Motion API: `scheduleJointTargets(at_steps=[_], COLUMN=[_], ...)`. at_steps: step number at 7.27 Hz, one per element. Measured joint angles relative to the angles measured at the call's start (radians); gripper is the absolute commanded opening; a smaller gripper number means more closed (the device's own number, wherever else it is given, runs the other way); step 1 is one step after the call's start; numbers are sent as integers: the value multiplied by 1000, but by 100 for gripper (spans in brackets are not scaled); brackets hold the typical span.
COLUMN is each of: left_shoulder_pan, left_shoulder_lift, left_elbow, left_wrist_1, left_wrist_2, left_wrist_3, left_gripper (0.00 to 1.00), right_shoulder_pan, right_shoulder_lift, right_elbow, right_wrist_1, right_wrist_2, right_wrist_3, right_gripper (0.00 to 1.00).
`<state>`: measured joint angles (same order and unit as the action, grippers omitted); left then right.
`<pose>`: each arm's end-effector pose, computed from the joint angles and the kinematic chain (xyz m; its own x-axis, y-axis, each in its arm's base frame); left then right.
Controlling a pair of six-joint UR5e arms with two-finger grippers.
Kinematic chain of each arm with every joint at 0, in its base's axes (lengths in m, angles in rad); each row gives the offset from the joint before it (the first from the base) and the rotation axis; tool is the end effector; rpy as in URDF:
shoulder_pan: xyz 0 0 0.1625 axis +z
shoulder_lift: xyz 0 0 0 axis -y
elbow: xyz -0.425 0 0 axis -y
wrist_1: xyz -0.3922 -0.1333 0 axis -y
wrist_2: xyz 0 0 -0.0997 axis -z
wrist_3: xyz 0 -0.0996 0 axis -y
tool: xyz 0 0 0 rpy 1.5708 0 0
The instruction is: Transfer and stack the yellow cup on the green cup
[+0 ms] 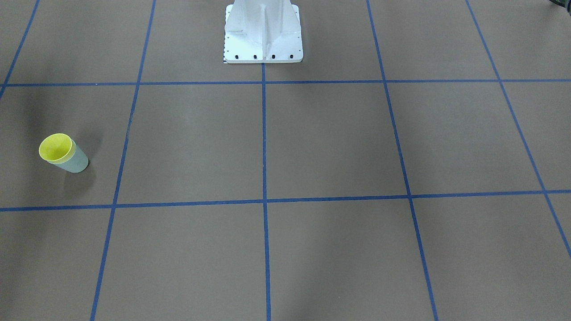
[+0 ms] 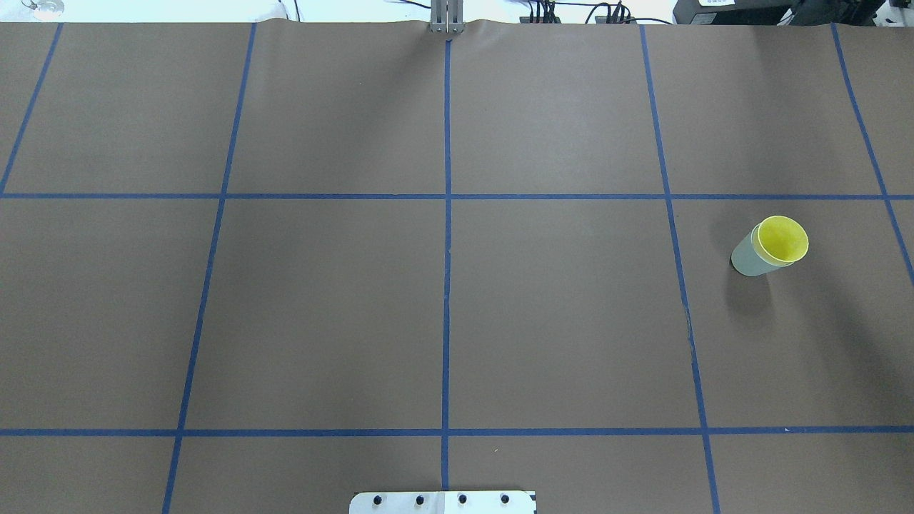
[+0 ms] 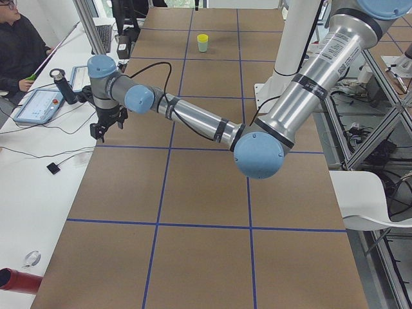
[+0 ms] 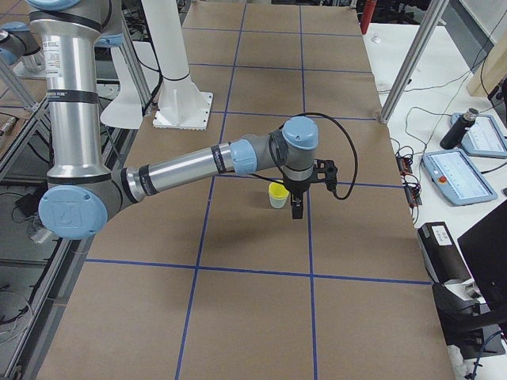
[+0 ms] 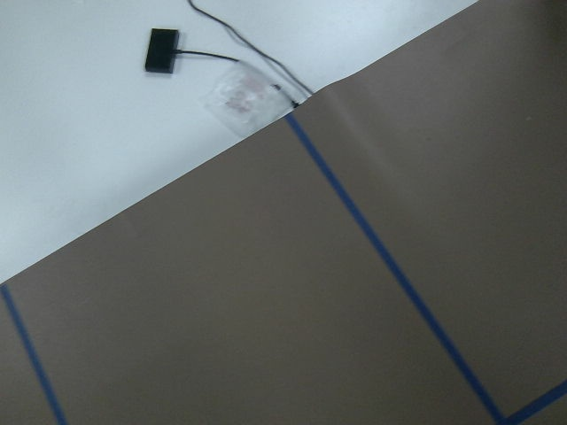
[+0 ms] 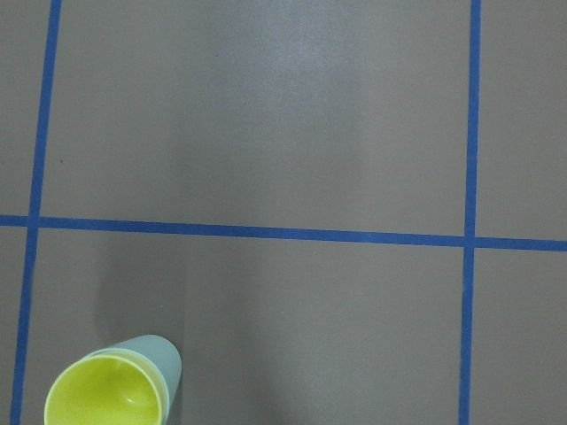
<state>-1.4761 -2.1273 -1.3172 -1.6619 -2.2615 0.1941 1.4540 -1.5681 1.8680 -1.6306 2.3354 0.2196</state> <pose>-0.0014 -0.7237 0.4390 0.7134 0.4877 -0.5032 -0.2292 0.8410 0.4902 0.0068 -0.4939 0.5177 0.7055 -0.0315 0.7080 -0.0415 0.9955 0.0856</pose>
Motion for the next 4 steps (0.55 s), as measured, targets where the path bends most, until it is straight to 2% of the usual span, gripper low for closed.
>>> scheduleJointTargets(at_steps=[4], left_shoulder_pan=[-72], left_shoulder_lift=[199], left_elbow=[11], left_wrist_1=[-59], left_wrist_2=[-5], left_wrist_3=[-20], left_gripper=[100], right_shoulder_pan=[111], right_shoulder_lift=[-100], right_elbow=[-19], right_wrist_1=[1], right_wrist_2=[7], right_wrist_3=[-71], right_gripper=[99])
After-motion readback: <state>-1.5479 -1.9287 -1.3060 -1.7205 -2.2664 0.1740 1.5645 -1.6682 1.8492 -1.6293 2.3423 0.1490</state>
